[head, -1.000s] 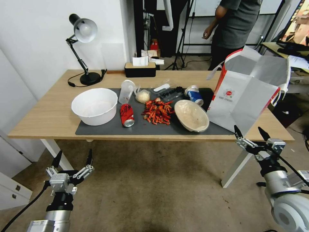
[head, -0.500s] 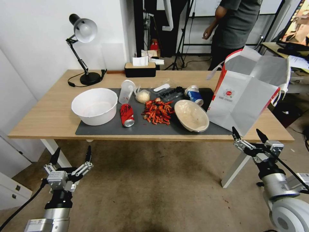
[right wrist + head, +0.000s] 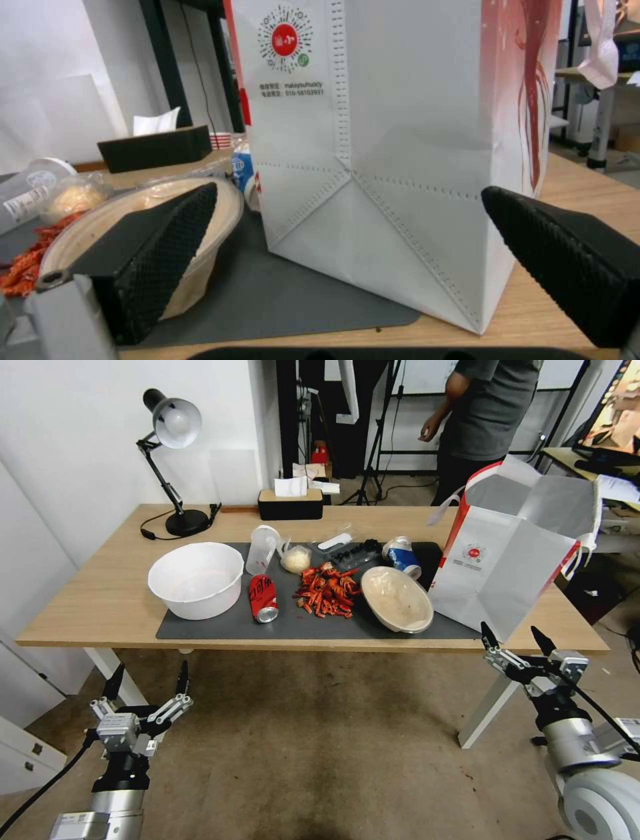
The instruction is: Pick up the food delivery bag from the floor and place it on the table.
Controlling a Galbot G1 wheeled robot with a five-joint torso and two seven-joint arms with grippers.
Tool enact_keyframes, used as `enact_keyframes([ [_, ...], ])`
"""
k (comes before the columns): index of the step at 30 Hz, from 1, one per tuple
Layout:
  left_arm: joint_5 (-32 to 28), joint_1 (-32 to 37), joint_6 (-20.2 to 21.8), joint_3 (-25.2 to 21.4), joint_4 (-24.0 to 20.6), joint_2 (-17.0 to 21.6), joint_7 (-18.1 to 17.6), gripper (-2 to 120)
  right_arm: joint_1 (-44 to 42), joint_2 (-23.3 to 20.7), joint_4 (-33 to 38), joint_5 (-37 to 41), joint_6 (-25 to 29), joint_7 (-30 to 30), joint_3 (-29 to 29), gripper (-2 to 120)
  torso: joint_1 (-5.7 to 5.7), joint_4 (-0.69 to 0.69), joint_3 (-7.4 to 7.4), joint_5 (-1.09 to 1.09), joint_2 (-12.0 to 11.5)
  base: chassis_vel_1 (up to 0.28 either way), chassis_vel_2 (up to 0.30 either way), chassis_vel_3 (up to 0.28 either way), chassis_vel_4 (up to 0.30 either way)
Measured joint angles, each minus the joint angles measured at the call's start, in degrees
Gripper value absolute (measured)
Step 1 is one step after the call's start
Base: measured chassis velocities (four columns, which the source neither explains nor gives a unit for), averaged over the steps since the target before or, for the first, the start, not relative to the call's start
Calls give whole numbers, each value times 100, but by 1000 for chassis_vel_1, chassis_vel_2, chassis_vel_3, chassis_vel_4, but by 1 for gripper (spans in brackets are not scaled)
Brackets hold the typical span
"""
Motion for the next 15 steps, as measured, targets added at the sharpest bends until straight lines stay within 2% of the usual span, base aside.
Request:
enact_keyframes([
  [15, 0, 0, -2, 1, -2, 0, 0, 100, 1, -2, 0, 3, 0, -3, 4, 100, 0, 0, 0, 0, 0, 0, 0, 0, 0],
])
